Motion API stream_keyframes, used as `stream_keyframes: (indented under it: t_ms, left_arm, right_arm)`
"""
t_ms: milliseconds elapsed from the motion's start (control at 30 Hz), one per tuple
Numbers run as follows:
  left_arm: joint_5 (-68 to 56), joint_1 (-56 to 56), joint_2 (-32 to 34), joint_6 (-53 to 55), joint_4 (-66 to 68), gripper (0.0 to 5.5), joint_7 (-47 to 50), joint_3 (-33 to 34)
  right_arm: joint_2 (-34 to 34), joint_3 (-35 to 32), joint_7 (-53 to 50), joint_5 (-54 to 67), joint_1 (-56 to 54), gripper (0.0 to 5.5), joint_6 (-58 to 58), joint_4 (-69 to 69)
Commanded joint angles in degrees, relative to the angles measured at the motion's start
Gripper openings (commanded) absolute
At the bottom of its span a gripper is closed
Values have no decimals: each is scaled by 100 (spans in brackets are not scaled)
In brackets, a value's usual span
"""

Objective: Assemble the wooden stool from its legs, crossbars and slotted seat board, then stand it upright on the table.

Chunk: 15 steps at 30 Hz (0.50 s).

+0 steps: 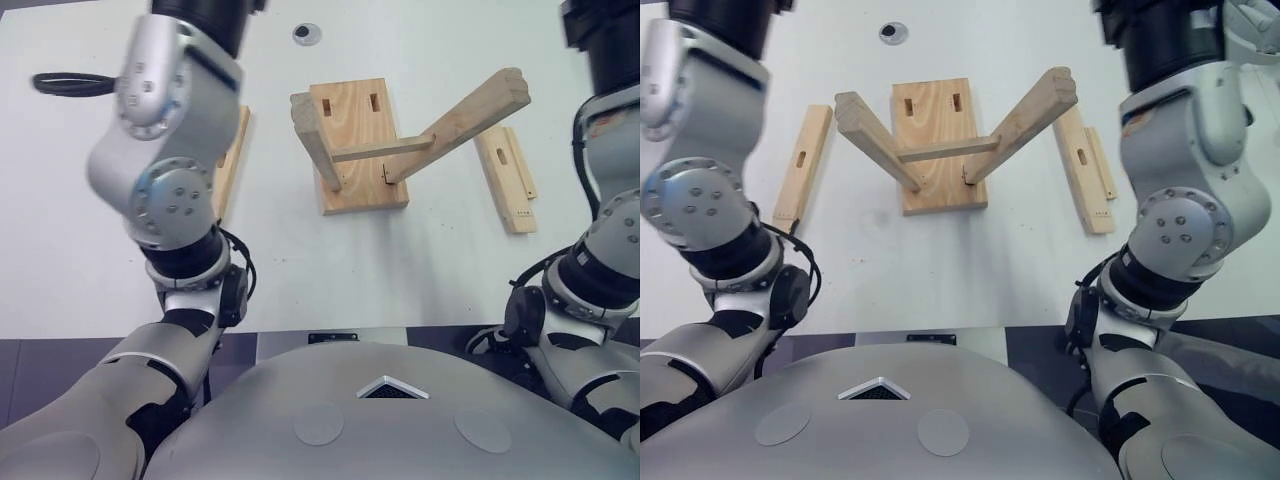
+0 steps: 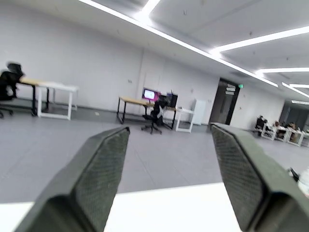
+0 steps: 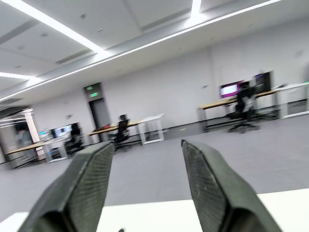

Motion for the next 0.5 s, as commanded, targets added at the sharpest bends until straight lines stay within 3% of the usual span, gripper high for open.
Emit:
stream_keyframes:
  t_ms: [33, 133, 267, 367, 500]
  left_arm:
    - [93, 1010, 643, 297, -425, 312, -155, 701]
    - [716, 2510, 1049, 286, -796, 312, -265, 652]
    - [1118, 3477, 798, 69, -967, 312, -210, 359]
    - [1412, 3307, 491, -113, -806, 312, -187, -399]
    - [1773, 2275, -412, -268, -98, 312, -71, -1648]
  right_arm:
    - [-412, -277, 326, -512, 729, 261, -140, 164]
    - [-733, 20, 1007, -1107, 1699, 261, -413, 178]
    - [-730, 356, 1582, -1454, 2133, 261, -751, 166]
    - [-465, 810, 1774, -1398, 2135, 261, -774, -200]
    - [-97, 1685, 1767, -1227, 1986, 261, -448, -879]
